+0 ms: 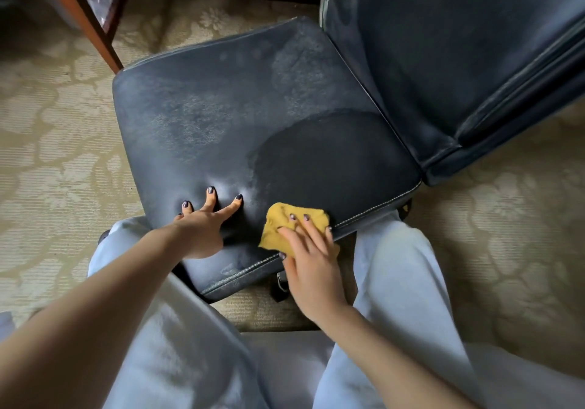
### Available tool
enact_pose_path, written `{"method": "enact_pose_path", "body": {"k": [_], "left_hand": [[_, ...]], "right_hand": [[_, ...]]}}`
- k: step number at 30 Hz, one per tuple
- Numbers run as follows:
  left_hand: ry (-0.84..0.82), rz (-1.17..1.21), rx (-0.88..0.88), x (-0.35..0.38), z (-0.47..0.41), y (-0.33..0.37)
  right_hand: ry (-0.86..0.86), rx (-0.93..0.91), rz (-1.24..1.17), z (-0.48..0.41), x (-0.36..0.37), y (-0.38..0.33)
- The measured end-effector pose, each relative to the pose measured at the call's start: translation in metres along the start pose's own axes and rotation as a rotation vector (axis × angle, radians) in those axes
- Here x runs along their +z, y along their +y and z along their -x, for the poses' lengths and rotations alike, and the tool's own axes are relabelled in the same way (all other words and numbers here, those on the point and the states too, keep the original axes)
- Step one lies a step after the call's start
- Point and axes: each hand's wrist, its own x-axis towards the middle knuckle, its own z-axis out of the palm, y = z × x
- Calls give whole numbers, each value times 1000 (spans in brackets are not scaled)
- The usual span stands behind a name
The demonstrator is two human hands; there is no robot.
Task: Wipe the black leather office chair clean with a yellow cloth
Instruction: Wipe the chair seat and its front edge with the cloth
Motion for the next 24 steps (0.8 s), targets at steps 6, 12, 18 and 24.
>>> {"method": "enact_pose_path", "body": {"k": [6,12,18,24], "left_hand": [[1,-17,-2,1,-1,1],[-15,-56,-4,1,-5,-2],[26,-75,38,-3,-1,-4],[47,-81,40,-3,1,-1]], "right_hand": [[-7,-53,12,-20,7,-21],[-157,-155,38,-74,0,-26],[-185,-242,87,-113,-10,-14],[-189,-140,60,-140,-17,-7]]}}
